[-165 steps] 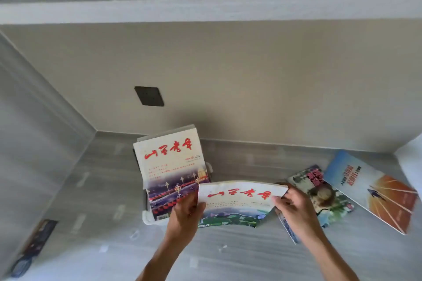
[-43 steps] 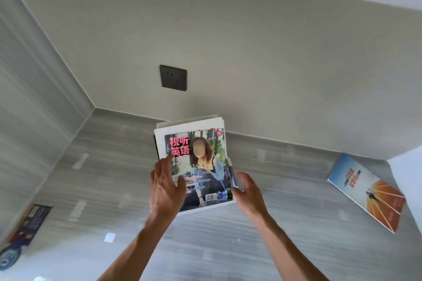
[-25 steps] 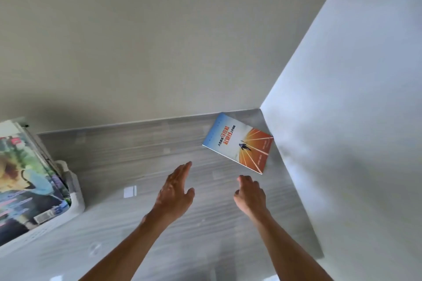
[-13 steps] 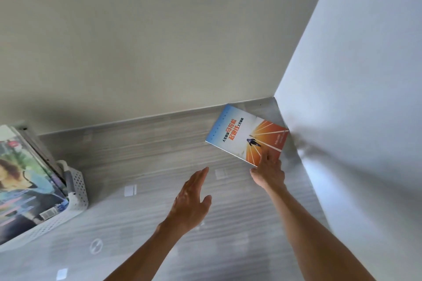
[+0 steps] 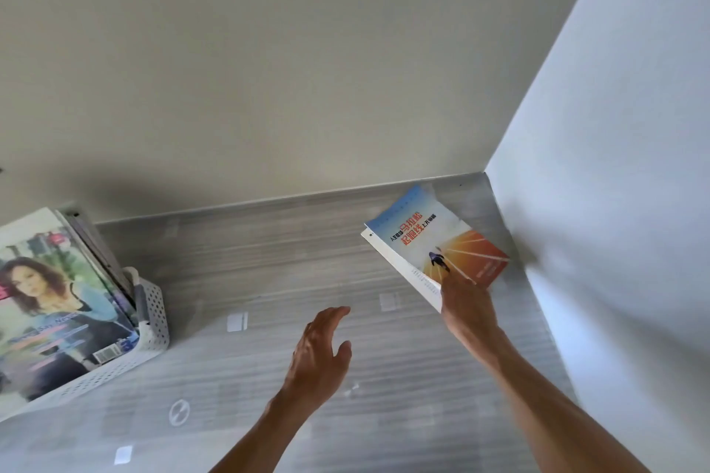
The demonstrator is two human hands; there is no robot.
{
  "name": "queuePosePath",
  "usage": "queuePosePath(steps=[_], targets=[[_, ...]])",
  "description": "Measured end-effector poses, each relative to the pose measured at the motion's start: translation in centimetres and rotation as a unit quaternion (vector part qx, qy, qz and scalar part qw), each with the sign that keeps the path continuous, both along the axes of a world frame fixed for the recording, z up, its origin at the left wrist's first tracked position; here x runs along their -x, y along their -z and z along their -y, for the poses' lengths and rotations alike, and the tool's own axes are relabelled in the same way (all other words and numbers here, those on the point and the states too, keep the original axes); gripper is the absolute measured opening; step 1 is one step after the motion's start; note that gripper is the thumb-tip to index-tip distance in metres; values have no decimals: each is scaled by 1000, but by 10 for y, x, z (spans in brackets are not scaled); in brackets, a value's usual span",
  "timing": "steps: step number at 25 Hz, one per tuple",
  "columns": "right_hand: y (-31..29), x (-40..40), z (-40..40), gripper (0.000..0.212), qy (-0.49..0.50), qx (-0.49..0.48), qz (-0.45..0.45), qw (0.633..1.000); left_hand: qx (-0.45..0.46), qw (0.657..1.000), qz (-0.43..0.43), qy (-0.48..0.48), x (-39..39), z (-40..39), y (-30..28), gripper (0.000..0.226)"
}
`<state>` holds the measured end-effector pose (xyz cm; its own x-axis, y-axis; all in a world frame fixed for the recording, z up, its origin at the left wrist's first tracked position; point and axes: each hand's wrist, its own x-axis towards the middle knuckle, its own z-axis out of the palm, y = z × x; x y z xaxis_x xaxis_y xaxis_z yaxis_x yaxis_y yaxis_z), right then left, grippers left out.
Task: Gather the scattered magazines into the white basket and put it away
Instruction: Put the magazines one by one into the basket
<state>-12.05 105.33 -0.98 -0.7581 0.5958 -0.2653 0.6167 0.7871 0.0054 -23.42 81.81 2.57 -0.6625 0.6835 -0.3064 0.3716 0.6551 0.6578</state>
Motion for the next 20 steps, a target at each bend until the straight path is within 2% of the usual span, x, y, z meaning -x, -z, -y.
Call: queuePosePath(steps=[4,7,9,11,12,13,14,15,17,18,19,20], targets=[[-10,11,96,36,-95,97,-50,989,-10,991,71,-111,11,17,0,48],[-6,18,190,35,-163,225,-77,957,9,992,48,-113,13,47,4,51],[-7,23,230,25,-178,308,-77,931,33,994,30,-104,14,74,14,57],[-3,22,247,19,-125,356,-98,921,96,990,33,-94,14,110,27,61],[0,18,247,20,-54,361,-112,924,135,988,41,-69,13,126,34,60],[7,7,239,24,59,353,-128,925,168,984,42,-30,11,135,39,60],[9,-2,237,30,192,345,-134,909,180,983,39,5,10,148,45,61],[9,-7,240,35,314,351,-139,871,170,984,35,27,10,161,49,62],[10,-13,254,40,487,429,-172,741,139,988,35,51,13,175,55,62],[11,-14,263,39,535,470,-188,677,127,990,37,55,15,180,56,59],[10,-12,270,34,559,500,-192,633,120,991,36,54,17,185,56,55],[6,-8,278,25,566,522,-180,612,119,991,31,49,20,192,54,53]])
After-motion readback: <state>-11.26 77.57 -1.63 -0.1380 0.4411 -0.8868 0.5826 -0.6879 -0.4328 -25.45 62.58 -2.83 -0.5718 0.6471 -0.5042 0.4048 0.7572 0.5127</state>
